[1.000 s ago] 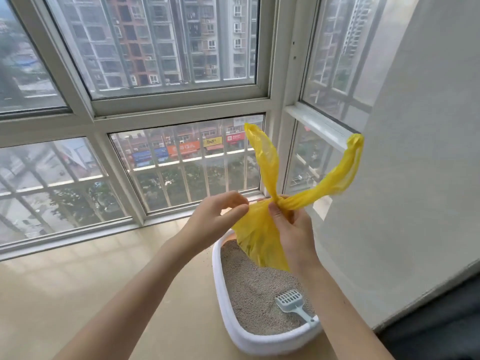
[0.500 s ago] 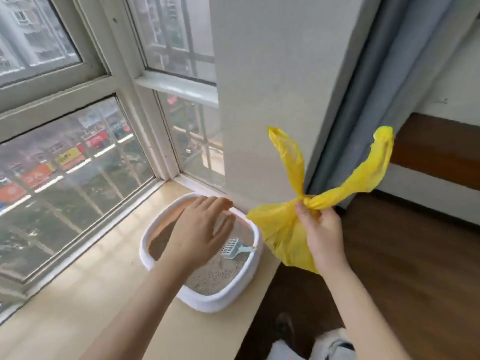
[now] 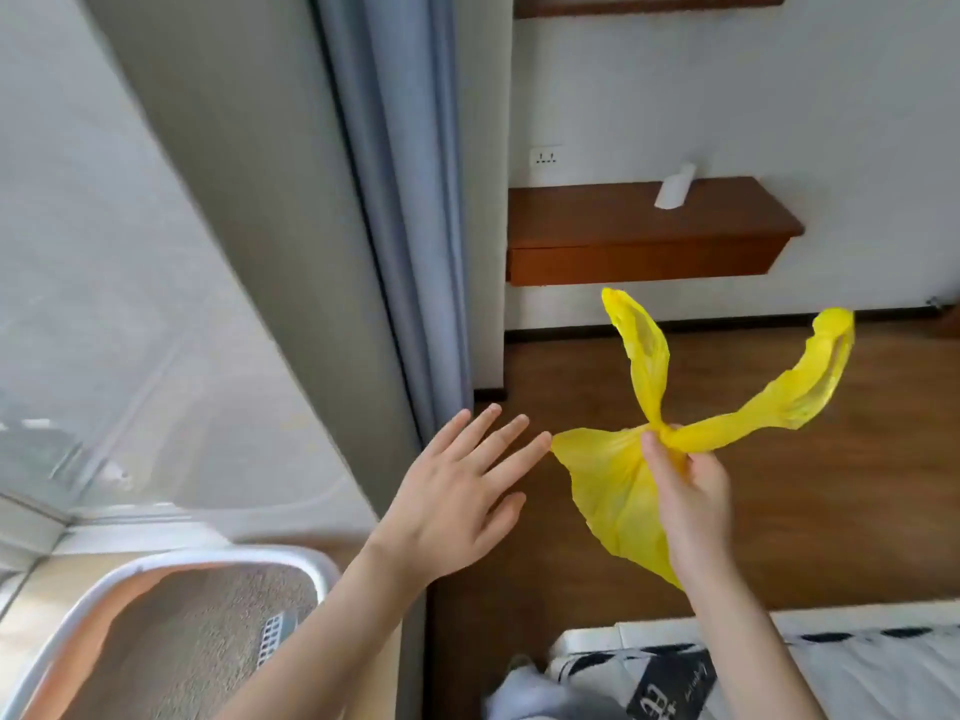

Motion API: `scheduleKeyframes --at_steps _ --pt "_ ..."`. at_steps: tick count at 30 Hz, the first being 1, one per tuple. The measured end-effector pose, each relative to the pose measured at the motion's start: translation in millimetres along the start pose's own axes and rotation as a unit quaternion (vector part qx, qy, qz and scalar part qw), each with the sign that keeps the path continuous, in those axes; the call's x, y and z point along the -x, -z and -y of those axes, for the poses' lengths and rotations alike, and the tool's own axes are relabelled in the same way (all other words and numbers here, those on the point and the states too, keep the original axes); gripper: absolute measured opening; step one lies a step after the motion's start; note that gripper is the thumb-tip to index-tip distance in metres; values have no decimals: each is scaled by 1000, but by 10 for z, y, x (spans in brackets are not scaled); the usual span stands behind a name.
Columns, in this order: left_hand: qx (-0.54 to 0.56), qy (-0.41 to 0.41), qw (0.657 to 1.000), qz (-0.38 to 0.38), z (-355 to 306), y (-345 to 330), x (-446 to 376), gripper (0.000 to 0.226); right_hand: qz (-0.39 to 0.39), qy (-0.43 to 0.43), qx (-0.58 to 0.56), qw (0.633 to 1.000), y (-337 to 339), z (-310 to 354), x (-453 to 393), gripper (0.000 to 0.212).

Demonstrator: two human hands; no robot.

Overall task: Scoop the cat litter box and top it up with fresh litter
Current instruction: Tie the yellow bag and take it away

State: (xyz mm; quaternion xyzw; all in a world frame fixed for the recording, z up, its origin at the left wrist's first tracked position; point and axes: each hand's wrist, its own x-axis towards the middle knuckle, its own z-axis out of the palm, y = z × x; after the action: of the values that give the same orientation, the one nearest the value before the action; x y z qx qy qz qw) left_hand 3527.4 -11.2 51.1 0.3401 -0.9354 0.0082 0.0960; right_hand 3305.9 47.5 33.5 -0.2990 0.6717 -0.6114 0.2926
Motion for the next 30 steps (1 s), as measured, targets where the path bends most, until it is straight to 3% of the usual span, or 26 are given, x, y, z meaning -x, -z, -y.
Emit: scheduleKeyframes --at_steps 8,19,26,30 --pt "0 -75 996 38 -54 -230 -1555 53 -137 -36 20 990 611 -59 -945 27" --pt "57 -196 977 59 -65 -735 -2993 47 -257 -62 -2 965 906 -334 -1704 12" --pt "89 -304 946 71 140 -1225 -4229 49 -379 -104 -53 918 751 -493 -2490 14" --pt "144 -358 922 25 264 -1147 -5031 48 -452 -93 -76 884 669 -334 -2995 12"
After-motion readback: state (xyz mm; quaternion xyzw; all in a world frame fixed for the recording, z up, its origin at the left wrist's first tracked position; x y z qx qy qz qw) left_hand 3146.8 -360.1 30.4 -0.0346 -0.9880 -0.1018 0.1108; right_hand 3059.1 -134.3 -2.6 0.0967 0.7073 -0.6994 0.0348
